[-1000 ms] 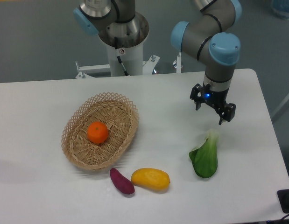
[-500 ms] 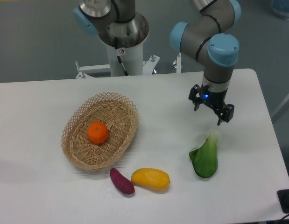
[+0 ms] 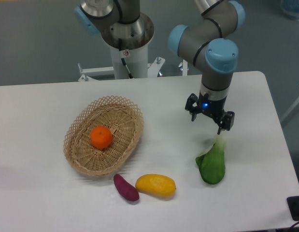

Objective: Pick up the orange from the basket
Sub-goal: 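Move the open gripper over the basket and lower it onto the orange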

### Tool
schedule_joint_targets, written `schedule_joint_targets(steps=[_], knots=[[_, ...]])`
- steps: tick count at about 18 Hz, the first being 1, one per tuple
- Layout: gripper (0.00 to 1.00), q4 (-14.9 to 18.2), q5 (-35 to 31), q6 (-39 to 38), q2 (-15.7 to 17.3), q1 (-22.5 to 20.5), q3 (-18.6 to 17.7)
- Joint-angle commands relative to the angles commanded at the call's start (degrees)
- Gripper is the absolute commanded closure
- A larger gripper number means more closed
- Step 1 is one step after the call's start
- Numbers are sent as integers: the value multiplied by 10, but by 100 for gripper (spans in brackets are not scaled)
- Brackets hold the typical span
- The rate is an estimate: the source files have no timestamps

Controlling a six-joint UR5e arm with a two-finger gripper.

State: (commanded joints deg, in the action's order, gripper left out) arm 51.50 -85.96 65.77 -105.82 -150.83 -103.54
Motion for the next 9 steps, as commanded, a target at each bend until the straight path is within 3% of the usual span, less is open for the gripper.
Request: schedule_joint_targets(steps=[2, 9], knots=[[0, 0, 6, -53, 1, 15, -2], [0, 2, 6, -160, 2, 133, -5]])
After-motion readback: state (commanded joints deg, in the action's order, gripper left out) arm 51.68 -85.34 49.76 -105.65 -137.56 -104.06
